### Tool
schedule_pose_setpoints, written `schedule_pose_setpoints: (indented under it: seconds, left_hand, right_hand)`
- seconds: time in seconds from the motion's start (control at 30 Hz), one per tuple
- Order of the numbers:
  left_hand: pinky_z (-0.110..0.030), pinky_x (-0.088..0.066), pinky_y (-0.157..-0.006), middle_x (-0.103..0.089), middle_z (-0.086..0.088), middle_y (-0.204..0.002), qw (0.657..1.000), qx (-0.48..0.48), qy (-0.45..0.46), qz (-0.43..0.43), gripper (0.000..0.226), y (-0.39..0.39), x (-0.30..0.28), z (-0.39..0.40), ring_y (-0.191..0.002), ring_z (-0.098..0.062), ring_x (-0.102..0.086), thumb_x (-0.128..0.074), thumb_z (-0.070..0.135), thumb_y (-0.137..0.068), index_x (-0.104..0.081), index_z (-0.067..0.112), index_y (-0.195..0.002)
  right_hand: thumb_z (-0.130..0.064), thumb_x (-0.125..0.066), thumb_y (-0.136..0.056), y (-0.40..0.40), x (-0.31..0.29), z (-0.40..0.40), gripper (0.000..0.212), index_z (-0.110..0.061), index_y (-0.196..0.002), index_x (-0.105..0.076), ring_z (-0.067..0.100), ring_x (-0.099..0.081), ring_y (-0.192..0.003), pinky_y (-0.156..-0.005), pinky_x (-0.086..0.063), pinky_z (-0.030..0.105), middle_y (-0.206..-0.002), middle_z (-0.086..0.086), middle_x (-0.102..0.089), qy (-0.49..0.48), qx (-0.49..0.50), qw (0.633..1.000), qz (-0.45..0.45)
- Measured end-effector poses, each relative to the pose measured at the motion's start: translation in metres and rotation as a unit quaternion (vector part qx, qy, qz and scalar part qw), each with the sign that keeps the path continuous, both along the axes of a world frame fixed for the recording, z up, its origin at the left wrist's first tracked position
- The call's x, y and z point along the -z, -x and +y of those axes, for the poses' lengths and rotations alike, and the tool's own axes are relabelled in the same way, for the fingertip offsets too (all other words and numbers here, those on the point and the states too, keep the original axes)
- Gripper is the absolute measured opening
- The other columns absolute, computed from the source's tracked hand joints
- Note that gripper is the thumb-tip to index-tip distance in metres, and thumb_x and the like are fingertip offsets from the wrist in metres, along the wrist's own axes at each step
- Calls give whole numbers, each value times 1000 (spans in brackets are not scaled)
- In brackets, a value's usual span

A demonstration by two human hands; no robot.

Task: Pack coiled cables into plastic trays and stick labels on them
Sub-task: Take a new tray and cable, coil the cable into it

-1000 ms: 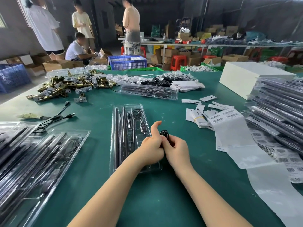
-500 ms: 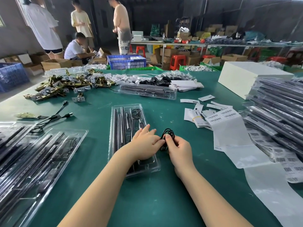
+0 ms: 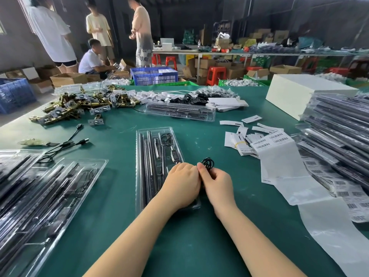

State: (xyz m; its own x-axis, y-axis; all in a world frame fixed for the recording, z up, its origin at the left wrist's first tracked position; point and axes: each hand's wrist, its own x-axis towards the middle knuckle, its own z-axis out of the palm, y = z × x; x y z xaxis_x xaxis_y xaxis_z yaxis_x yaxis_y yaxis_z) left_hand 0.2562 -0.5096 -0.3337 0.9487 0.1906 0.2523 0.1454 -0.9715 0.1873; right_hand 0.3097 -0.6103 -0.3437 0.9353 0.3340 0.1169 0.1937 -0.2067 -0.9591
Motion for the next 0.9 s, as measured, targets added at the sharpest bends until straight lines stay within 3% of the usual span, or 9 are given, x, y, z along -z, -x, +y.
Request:
schedule_pose_setpoints:
  seconds: [0.13,0.23,0.33,0.4,0.57,0.67,0.8,0.9]
  left_hand:
    - [-32,-27,-103,-58,-6,-117,998,18,-61,13,30,2,1,-1,-116,-27,-47,-29,21,-102,-54,10,-115]
    - [-37,-14,-114,-41,-6,-145,993,-27,-92,66,43,5,-7,-1,-136,-25,-28,-27,35,-101,-49,15,-132]
    - [-49,-1,-116,-8,-10,-161,982,-98,-52,151,72,15,-16,-4,-146,-30,-5,-27,58,-94,-20,15,-151]
    - [-55,1,-114,0,-5,-162,974,-119,-5,191,86,28,-16,-2,-147,-32,-1,-26,74,-86,-8,23,-153]
    - [-49,1,-118,2,3,-162,981,-77,64,166,108,68,-6,12,-149,-24,5,-36,92,-60,-9,40,-151]
    - [-46,0,-120,-10,10,-161,992,-55,64,97,94,76,1,10,-149,-20,-1,-42,89,-62,-22,47,-144]
    - [-43,-5,-120,-23,11,-157,994,-29,95,43,60,75,4,7,-148,-17,-10,-41,83,-69,-40,42,-113]
    - [-40,-4,-120,-26,11,-156,989,-3,140,35,44,78,3,10,-148,-14,-10,-44,80,-69,-43,42,-91]
  right_hand:
    - [-38,-57,-95,-3,-3,2,49,-18,-53,-40,7,-38,-47,-47,-32,16,-46,-8,-44,78,18,995,-59]
    - [-32,-56,-96,-3,-3,1,47,-18,-54,-41,9,-40,-50,-48,-31,18,-51,-4,-45,91,14,992,-89]
    - [-33,-55,-97,-2,-4,0,38,-8,-70,-63,20,-56,-63,-62,-40,33,-65,5,-63,59,6,997,-46]
    - [-34,-54,-97,-2,-4,0,31,-12,-81,-70,20,-61,-75,-67,-42,31,-75,4,-69,48,4,998,-32]
    - [-37,-51,-98,-1,-1,-2,28,-22,-82,-68,14,-61,-76,-65,-41,27,-80,3,-68,44,-16,998,-52]
    - [-35,-52,-98,-6,-3,-7,28,-25,-77,-68,-1,-55,-61,-57,-37,18,-69,1,-60,34,-33,997,-64]
    - [-40,-53,-97,-13,-2,-15,30,-27,-73,-67,-3,-46,-47,-48,-34,11,-50,-11,-52,18,-25,999,-22]
    - [-42,-53,-96,-16,-4,-17,30,-26,-77,-69,0,-47,-52,-54,-40,16,-58,-5,-62,-3,-30,1000,6]
